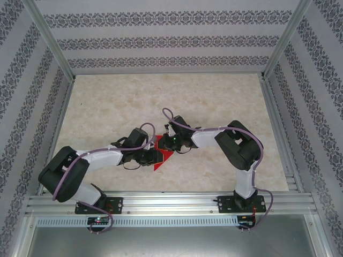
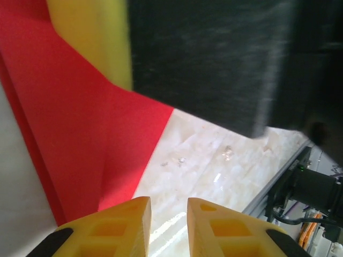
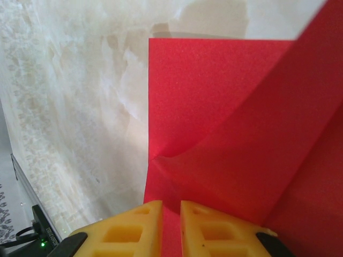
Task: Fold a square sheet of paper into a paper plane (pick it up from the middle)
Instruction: Fourth fold the wing at the center of the table.
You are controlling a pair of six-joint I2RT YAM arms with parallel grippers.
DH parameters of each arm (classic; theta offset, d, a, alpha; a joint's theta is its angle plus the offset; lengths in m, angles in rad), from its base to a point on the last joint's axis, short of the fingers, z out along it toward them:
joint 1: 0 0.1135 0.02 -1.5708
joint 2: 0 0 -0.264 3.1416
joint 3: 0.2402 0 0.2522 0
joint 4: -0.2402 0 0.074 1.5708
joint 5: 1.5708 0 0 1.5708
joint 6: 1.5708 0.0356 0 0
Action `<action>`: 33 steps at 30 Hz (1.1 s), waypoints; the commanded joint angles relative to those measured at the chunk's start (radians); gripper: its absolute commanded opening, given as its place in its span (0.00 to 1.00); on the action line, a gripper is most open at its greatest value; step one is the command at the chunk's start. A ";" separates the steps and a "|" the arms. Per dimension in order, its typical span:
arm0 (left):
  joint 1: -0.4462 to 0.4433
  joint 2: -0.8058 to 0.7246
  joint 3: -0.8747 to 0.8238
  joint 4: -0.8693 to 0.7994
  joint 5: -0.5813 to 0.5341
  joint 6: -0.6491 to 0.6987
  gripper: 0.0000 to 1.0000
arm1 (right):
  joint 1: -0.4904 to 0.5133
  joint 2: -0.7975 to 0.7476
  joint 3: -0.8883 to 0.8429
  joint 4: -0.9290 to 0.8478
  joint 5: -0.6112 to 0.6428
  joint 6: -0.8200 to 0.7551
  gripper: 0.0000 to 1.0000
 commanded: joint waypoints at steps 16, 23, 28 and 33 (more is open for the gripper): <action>-0.018 0.001 -0.207 -0.006 0.046 -0.010 0.24 | 0.005 0.094 -0.026 -0.139 0.156 -0.042 0.18; -0.018 -0.142 -0.213 -0.094 0.074 -0.002 0.26 | 0.005 0.090 -0.034 -0.135 0.162 -0.039 0.18; -0.009 -0.309 -0.106 -0.221 -0.031 0.011 0.24 | 0.003 0.091 -0.027 -0.140 0.161 -0.037 0.18; 0.032 -0.356 -0.052 -0.153 -0.129 -0.016 0.24 | 0.005 0.091 -0.027 -0.135 0.156 -0.034 0.18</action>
